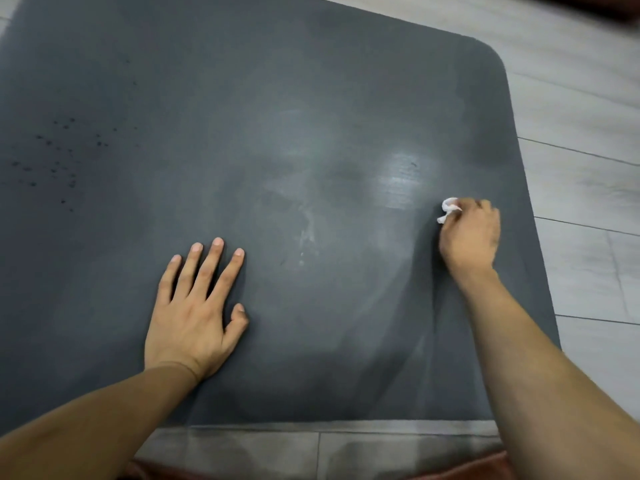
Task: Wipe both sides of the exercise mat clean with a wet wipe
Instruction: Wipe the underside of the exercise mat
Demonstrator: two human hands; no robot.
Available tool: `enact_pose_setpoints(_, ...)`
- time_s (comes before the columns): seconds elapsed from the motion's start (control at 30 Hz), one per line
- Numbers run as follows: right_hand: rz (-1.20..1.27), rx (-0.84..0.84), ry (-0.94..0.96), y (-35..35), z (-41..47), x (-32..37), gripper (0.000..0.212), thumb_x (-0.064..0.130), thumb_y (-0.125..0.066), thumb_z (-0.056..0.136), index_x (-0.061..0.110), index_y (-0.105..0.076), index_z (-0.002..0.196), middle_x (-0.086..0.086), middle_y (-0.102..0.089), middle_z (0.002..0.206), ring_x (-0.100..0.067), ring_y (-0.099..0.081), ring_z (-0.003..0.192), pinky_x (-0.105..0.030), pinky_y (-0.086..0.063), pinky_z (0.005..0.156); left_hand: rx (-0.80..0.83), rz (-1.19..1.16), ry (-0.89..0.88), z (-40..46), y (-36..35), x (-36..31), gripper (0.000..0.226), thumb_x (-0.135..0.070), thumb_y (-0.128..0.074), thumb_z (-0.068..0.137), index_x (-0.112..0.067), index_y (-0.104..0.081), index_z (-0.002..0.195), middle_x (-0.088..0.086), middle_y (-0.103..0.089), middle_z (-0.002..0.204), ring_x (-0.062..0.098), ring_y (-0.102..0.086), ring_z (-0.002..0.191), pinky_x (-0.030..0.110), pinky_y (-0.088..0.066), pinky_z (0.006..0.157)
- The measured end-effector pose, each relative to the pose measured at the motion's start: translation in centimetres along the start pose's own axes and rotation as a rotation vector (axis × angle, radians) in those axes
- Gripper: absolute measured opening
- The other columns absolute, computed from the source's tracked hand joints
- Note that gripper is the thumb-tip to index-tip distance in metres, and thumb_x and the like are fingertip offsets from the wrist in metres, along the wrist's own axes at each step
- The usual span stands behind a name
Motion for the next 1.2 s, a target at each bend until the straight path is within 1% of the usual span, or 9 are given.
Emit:
enact_pose_setpoints(0.1,0.063,0.005,-0.07,-0.6,-0.3,4.5,0.042,0.016,-0.034,0.079,0.017,-0.072,0.097,-0.013,-0.069,0.094,-0.037,-0.055,0.09,-0.042,-0.04,0.082,0.01,0.017,0.005,0.0,0.0,0.0,0.074,-0.044,-0.035,0.093,-0.019,-0.03,0.162,0.012,-0.025,0.169,0.036,-0.023,0.156,0.056,-0.019,0.126)
enact_pose_setpoints(0.17,0.259,-0.027,0.083,-0.6,-2.1,12.1,0.032,0.009,-0.042,0.074,0.013,-0.072,0.084,-0.013,-0.07,0.084,-0.037,-0.061,0.08,-0.043,-0.047,0.076,0.019,0.022,0.005,0.0,-0.1,0.0,0.074,-0.045,-0.034,0.093,-0.02,-0.029,0.162,0.012,-0.024,0.169,0.036,-0.023,0.156,0.056,-0.019,0.125)
enact_pose_setpoints(0.33,0.503,0.063,0.552,-1.4,-9.1,24.9,0.018,0.006,-0.058,0.08,0.015,-0.067,0.093,-0.008,-0.063,0.096,-0.031,-0.055,0.09,-0.041,-0.037,0.101,0.013,0.025,0.001,0.0,-0.1,0.0,0.075,-0.045,-0.035,0.092,-0.019,-0.031,0.162,0.012,-0.025,0.169,0.036,-0.024,0.155,0.057,-0.019,0.125)
enact_pose_setpoints(0.47,0.333,-0.015,0.595,-0.9,-5.6,15.1,0.015,0.015,-0.07,0.076,0.016,-0.068,0.091,-0.01,-0.065,0.09,-0.03,-0.054,0.084,-0.033,-0.037,0.079,-0.014,0.017,0.005,0.0,-0.1,-0.1,0.074,-0.045,-0.035,0.092,-0.019,-0.032,0.161,0.012,-0.026,0.169,0.037,-0.026,0.155,0.056,-0.019,0.125)
enact_pose_setpoints(0.63,-0.005,0.036,0.055,0.7,-4.0,1.0,0.033,0.022,-0.033,0.088,0.014,-0.064,0.097,-0.014,-0.065,0.093,-0.036,-0.052,0.089,-0.038,-0.035,0.082,-0.031,0.015,0.01,0.0,0.1,-0.2,0.074,-0.044,-0.036,0.091,-0.019,-0.034,0.161,0.013,-0.028,0.168,0.038,-0.027,0.154,0.057,-0.02,0.125)
enact_pose_setpoints(0.73,0.051,0.056,0.031,0.1,-4.8,6.3,0.029,0.019,-0.037,0.083,0.014,-0.065,0.088,-0.012,-0.066,0.092,-0.035,-0.054,0.089,-0.037,-0.032,0.078,-0.031,0.019,0.011,0.0,0.1,-0.2,0.074,-0.044,-0.036,0.091,-0.019,-0.034,0.161,0.013,-0.027,0.168,0.038,-0.027,0.154,0.056,-0.019,0.125)
enact_pose_setpoints(0.93,0.436,0.087,0.484,-0.7,-11.1,22.4,0.015,0.013,-0.058,0.08,0.016,-0.066,0.093,-0.009,-0.063,0.096,-0.031,-0.054,0.088,-0.037,-0.037,0.091,-0.044,0.016,0.005,0.0,-0.1,-0.2,0.075,-0.045,-0.035,0.091,-0.019,-0.033,0.161,0.013,-0.027,0.168,0.037,-0.026,0.154,0.056,-0.019,0.125)
enact_pose_setpoints(1.03,0.338,-0.017,0.555,-0.5,-9.2,16.0,0.015,0.018,-0.057,0.084,0.015,-0.066,0.095,-0.009,-0.063,0.097,-0.032,-0.057,0.087,-0.039,-0.045,0.081,-0.054,0.013,0.005,0.0,0.0,-0.2,0.074,-0.045,-0.035,0.092,-0.02,-0.033,0.161,0.012,-0.027,0.168,0.037,-0.025,0.154,0.055,-0.018,0.126)
enact_pose_setpoints(1.2,0.129,0.006,0.059,1.0,-7.6,0.8,0.03,0.023,-0.036,0.09,0.019,-0.064,0.099,-0.008,-0.064,0.103,-0.034,-0.051,0.09,-0.034,-0.034,0.082,-0.048,0.008,0.014,0.0,0.0,-0.2,0.075,-0.045,-0.036,0.091,-0.02,-0.032,0.161,0.012,-0.026,0.168,0.037,-0.024,0.155,0.055,-0.017,0.126)
Point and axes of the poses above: each hand's wrist, its own z-axis towards the middle knuckle, its own y-axis out of the back of the hand, x = y × z, the point moved 1 cm from there along z, towards the middle knuckle
